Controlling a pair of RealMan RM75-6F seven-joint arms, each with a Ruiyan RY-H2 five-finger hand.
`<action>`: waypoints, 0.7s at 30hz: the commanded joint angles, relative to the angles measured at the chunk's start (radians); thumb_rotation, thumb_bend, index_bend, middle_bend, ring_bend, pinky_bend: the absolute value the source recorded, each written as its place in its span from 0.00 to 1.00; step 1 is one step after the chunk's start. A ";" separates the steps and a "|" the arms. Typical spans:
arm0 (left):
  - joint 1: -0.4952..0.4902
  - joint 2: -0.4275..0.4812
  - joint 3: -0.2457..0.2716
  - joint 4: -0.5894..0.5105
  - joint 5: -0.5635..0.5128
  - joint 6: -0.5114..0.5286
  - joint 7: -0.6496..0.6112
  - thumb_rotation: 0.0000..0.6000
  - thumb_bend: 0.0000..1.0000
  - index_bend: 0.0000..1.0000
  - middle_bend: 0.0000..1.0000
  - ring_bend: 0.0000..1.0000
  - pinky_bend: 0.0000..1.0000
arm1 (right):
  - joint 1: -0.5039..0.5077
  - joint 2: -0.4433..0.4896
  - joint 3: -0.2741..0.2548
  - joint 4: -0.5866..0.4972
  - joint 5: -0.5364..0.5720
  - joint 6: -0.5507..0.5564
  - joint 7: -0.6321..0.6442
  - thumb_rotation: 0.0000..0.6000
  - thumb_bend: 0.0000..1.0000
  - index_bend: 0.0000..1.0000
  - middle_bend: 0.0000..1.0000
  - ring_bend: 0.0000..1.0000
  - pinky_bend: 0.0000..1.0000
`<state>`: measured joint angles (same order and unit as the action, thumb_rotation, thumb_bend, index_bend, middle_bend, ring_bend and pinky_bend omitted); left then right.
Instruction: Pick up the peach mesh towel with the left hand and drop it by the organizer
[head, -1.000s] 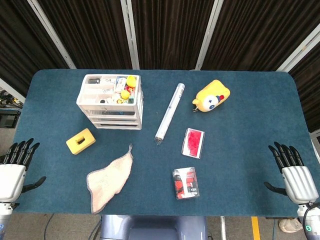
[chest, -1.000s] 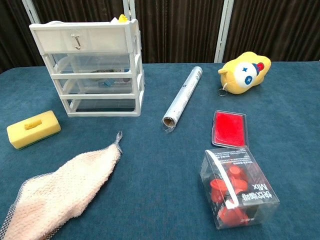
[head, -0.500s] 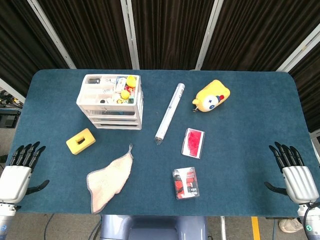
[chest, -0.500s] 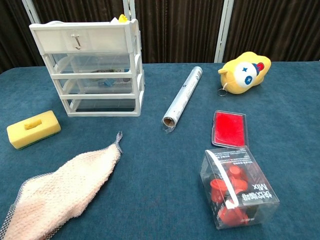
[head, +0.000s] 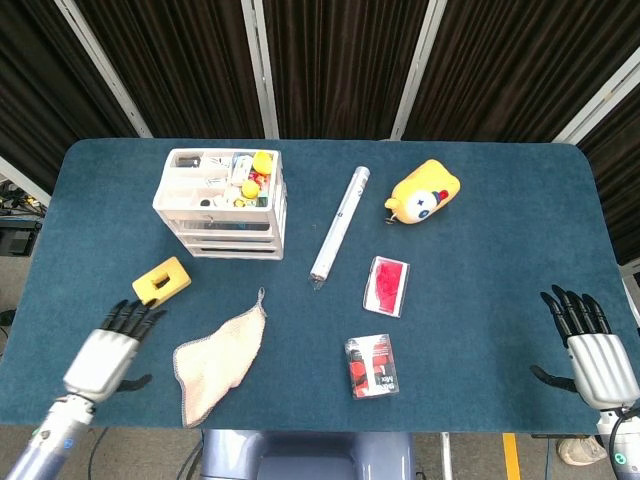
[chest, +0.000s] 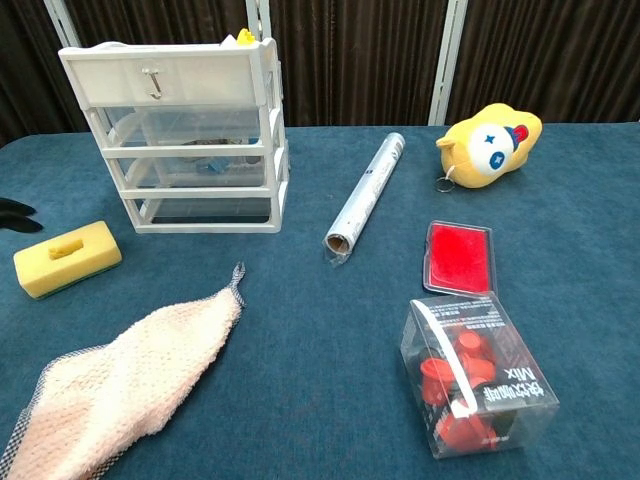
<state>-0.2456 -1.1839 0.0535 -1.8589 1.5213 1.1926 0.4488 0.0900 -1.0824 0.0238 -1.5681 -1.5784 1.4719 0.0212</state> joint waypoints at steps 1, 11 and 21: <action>-0.073 -0.059 -0.013 -0.013 -0.052 -0.112 0.093 1.00 0.14 0.09 0.00 0.00 0.03 | 0.000 0.000 0.001 0.001 0.002 -0.001 0.002 1.00 0.01 0.00 0.00 0.00 0.00; -0.189 -0.168 -0.052 0.004 -0.237 -0.258 0.286 1.00 0.15 0.11 0.00 0.00 0.03 | 0.005 0.001 0.004 0.002 0.009 -0.009 0.006 1.00 0.01 0.00 0.00 0.00 0.00; -0.265 -0.294 -0.064 0.048 -0.423 -0.260 0.422 1.00 0.17 0.14 0.00 0.00 0.05 | 0.007 0.002 0.005 0.003 0.015 -0.013 0.015 1.00 0.01 0.00 0.00 0.00 0.00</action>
<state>-0.4953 -1.4576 -0.0079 -1.8228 1.1207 0.9287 0.8548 0.0967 -1.0801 0.0290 -1.5654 -1.5638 1.4584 0.0365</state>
